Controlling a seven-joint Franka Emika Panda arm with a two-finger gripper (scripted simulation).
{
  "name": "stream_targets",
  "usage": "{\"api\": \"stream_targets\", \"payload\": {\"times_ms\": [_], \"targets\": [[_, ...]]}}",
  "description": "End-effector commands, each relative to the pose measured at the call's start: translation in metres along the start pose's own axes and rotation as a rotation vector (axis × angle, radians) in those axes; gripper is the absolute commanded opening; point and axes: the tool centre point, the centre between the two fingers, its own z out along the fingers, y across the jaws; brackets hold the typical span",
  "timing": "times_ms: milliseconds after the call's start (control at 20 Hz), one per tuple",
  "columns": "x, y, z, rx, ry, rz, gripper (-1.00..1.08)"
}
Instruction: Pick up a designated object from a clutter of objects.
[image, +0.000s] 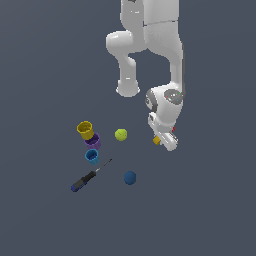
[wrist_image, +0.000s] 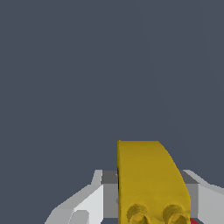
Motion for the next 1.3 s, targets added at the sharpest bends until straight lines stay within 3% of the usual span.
{"api": "stream_targets", "payload": {"times_ms": [0, 500, 1250], "targets": [[0.001, -0.001, -0.006, 0.001, 0.000, 0.000, -1.00], [0.014, -0.006, -0.060, 0.001, 0.000, 0.000, -1.00], [0.045, -0.020, -0.203, 0.001, -0.003, -0.001, -1.00]]}}
